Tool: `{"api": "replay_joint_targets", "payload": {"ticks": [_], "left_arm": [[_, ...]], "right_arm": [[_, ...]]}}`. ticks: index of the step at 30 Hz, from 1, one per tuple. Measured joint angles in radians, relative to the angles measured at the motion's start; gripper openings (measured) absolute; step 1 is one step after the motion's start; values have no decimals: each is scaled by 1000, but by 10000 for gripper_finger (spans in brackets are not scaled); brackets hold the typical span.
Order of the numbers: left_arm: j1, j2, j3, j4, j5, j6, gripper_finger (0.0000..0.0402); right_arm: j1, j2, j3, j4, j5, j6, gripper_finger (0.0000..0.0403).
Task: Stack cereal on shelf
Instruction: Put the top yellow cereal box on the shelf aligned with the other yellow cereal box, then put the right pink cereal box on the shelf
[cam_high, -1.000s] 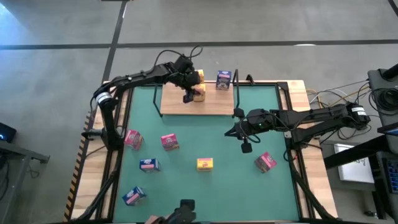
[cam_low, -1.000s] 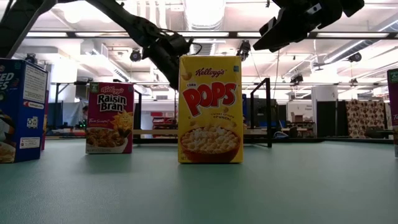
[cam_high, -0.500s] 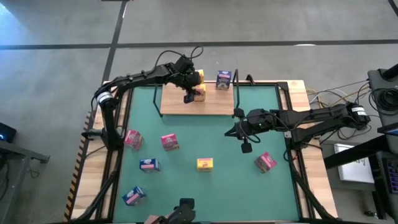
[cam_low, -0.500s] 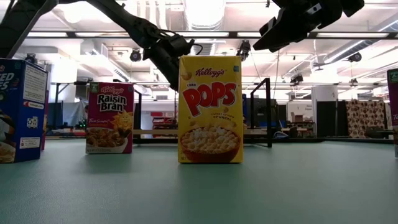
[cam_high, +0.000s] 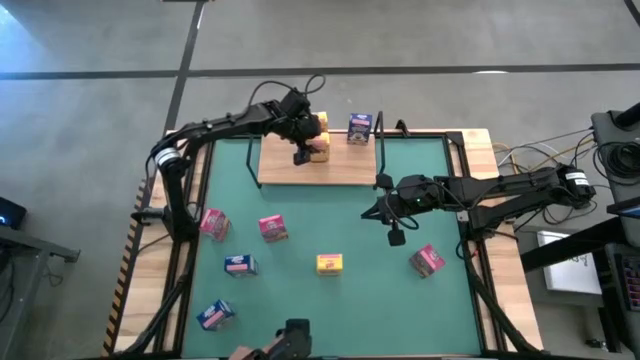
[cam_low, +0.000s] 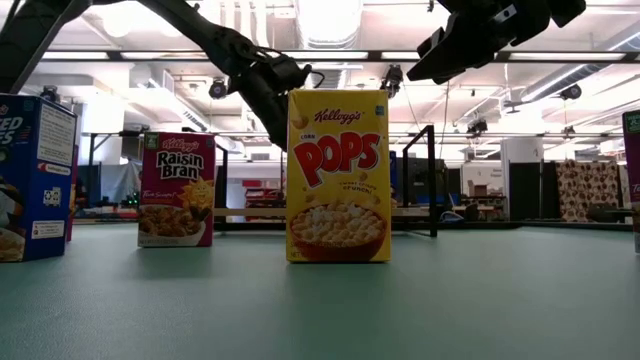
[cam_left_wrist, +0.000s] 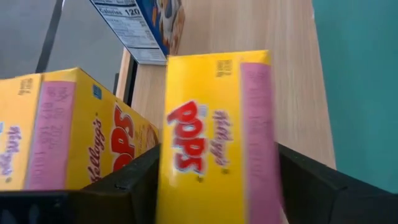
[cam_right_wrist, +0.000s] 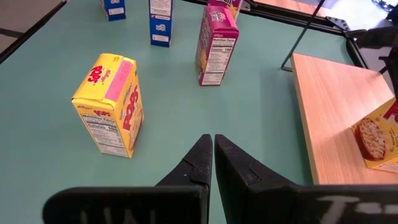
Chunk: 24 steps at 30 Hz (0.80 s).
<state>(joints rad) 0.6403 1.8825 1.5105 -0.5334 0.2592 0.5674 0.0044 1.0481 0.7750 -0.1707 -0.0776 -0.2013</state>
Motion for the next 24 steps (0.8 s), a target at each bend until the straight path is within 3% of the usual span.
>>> {"api": "replay_joint_targets", "payload": {"ticks": [12,19,24], "left_arm": [[-5,-132,0,-80,-11,-60,242],[-57,-232,-6,-157,-10,-319,242],[-183,-323,-95,-97,-6,-367,242]], "right_arm": [[0,0,0,4,5,28,9],[0,0,0,7,183,214,9],[0,0,43,-67,176,375,9]]}}
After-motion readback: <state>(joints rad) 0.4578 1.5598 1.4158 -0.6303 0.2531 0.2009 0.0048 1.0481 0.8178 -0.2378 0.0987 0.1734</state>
